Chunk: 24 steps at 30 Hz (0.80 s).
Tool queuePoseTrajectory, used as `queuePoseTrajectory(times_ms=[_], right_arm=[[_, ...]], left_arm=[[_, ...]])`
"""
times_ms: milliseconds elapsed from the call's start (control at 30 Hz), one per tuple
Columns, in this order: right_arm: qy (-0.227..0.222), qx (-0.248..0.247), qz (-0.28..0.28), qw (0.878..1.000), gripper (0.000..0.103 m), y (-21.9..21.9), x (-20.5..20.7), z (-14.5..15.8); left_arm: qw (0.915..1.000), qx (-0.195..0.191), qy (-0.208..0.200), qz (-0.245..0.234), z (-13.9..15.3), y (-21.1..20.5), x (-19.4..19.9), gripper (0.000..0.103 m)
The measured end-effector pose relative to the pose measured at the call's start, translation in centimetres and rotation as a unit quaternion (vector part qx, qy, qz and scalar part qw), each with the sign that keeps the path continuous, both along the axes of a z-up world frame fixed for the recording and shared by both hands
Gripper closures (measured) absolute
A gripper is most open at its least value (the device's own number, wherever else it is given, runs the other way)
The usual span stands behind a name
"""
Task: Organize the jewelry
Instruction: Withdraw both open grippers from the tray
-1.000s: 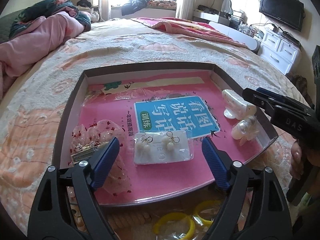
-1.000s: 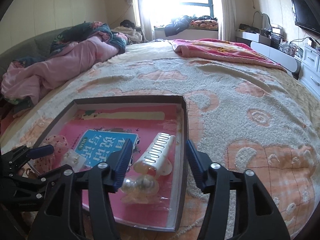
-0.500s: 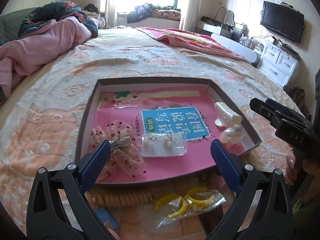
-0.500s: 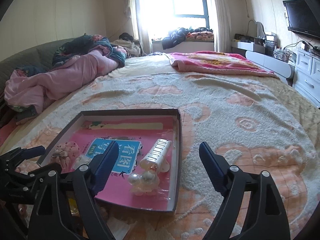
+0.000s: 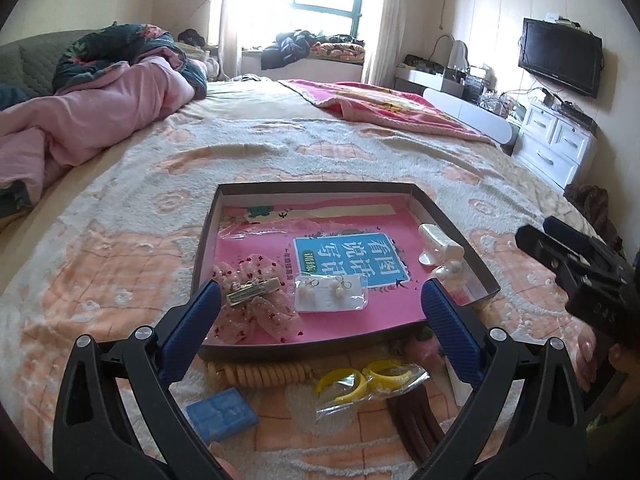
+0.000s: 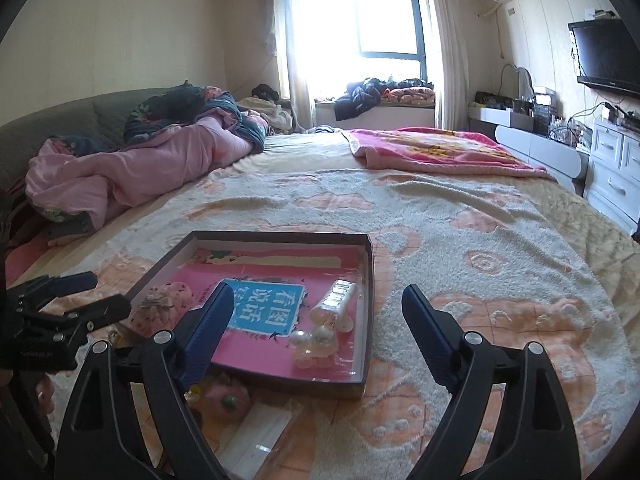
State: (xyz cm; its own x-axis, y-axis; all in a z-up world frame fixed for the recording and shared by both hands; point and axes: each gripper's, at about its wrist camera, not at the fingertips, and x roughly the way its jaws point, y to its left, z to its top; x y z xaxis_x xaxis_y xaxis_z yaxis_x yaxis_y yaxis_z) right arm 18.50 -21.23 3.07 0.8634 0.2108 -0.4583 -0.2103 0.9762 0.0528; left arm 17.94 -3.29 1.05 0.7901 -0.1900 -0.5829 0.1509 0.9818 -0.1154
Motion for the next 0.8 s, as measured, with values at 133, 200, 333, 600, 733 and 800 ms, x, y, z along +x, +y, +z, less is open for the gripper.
queuePoseTrajectory(times_ms=[133,200,333,600,733,800], right_arm=[[-0.002,0.004,0.004,1.0,0.019,0.1,-1.3,0.0],[-0.001,0.004,0.007,1.0,0.018,0.3,-1.8,-0.1],[0.001,0.001,0.011,1.0,0.018,0.6,-2.5,-0.3],[0.012,-0.006,0.02,1.0,0.018,1.0,-4.0,-1.1],[0.019,-0.008,0.025,0.999,0.018,1.0,-4.8,-1.5],[0.024,-0.011,0.028,0.999,0.018,1.1,-5.1,-1.8]], left_arm=[[0.9999,-0.006,-0.003,0.008,0.0,0.6,-0.9,0.012],[0.9999,-0.009,-0.004,0.012,0.0,1.1,-1.3,0.012],[0.9997,-0.011,-0.004,0.02,-0.3,1.9,-2.2,0.012],[0.9995,-0.003,-0.003,0.031,-0.5,2.9,-3.7,0.012],[0.9992,0.004,-0.002,0.04,-0.8,3.8,-4.3,0.012],[0.999,0.008,0.0,0.044,-1.0,4.2,-4.6,0.012]])
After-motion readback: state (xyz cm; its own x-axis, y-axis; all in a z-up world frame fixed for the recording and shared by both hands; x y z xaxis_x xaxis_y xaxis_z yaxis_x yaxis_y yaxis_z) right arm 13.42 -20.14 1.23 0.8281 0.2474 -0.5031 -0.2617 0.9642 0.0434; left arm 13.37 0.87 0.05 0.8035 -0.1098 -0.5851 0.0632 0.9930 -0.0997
